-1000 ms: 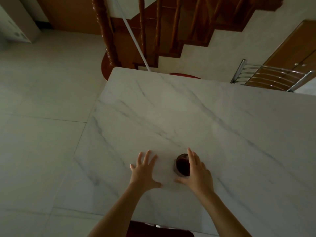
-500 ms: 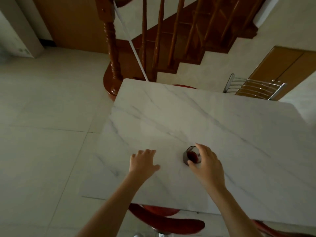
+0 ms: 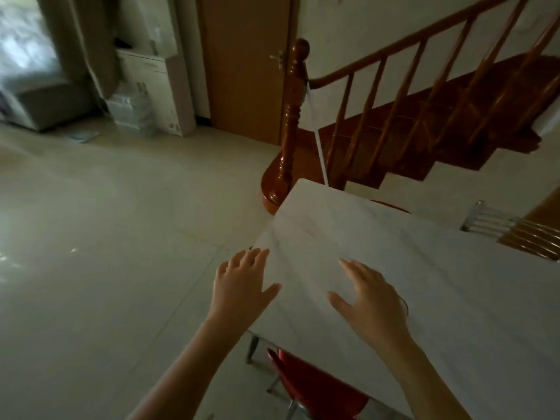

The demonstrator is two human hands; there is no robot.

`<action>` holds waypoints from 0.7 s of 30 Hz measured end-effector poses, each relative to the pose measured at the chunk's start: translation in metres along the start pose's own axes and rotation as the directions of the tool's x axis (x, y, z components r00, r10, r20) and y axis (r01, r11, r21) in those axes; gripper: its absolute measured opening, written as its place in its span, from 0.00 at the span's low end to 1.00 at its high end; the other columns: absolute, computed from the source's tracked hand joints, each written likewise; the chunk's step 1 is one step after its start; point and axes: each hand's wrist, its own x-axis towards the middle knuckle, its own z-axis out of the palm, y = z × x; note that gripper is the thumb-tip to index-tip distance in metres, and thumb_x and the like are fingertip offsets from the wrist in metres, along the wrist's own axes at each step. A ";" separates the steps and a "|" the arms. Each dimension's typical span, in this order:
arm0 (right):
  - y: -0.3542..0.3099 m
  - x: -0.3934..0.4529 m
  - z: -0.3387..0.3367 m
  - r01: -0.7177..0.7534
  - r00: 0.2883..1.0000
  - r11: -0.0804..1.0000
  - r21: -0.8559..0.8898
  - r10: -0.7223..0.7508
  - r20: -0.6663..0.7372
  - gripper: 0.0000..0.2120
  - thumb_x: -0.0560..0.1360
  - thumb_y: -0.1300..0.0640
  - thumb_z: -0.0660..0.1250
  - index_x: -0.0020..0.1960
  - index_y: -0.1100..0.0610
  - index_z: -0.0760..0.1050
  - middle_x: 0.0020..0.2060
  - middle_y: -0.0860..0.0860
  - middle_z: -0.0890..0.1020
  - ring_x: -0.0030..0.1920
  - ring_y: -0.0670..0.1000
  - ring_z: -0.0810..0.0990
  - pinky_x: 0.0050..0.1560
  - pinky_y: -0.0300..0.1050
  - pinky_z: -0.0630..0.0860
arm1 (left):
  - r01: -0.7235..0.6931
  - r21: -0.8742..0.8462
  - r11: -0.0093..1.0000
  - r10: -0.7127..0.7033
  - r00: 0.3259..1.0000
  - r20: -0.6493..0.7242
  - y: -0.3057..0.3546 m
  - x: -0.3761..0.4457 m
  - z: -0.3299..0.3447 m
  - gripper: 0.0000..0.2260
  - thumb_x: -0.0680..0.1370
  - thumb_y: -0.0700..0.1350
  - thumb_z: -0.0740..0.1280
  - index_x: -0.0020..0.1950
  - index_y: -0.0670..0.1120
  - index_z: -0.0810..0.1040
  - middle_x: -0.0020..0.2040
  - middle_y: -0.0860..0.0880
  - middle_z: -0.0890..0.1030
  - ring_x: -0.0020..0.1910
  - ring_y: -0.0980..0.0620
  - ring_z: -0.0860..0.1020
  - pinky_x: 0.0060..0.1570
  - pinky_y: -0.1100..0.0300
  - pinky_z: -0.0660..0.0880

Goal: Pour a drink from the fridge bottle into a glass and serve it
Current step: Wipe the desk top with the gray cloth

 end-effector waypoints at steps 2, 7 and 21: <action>-0.013 0.000 -0.004 0.094 0.995 0.995 0.015 -0.095 0.034 0.32 0.74 0.39 0.60 0.74 0.49 0.56 0.71 0.47 0.65 0.70 0.49 0.62 0.67 0.50 0.64 | 0.088 0.007 0.996 -0.087 0.996 -0.033 -0.004 -0.023 -0.012 0.35 0.74 0.64 0.62 0.75 0.52 0.54 0.75 0.53 0.62 0.73 0.51 0.61 0.70 0.50 0.61; -0.051 -0.004 -0.005 0.325 0.942 0.945 0.039 -0.327 0.076 0.33 0.74 0.40 0.61 0.74 0.48 0.54 0.71 0.48 0.65 0.69 0.49 0.63 0.65 0.47 0.65 | 0.282 0.026 0.959 -0.278 0.955 -0.102 -0.024 -0.089 -0.034 0.36 0.74 0.64 0.63 0.76 0.52 0.53 0.75 0.54 0.62 0.72 0.51 0.61 0.68 0.53 0.62; -0.262 -0.048 0.056 0.745 0.627 0.655 0.126 -0.752 0.203 0.34 0.71 0.36 0.55 0.73 0.46 0.56 0.69 0.47 0.68 0.65 0.49 0.68 0.61 0.48 0.66 | 0.730 0.043 0.682 -0.697 0.666 -0.265 -0.151 -0.282 -0.090 0.36 0.72 0.64 0.64 0.75 0.52 0.56 0.73 0.53 0.67 0.70 0.51 0.67 0.64 0.54 0.67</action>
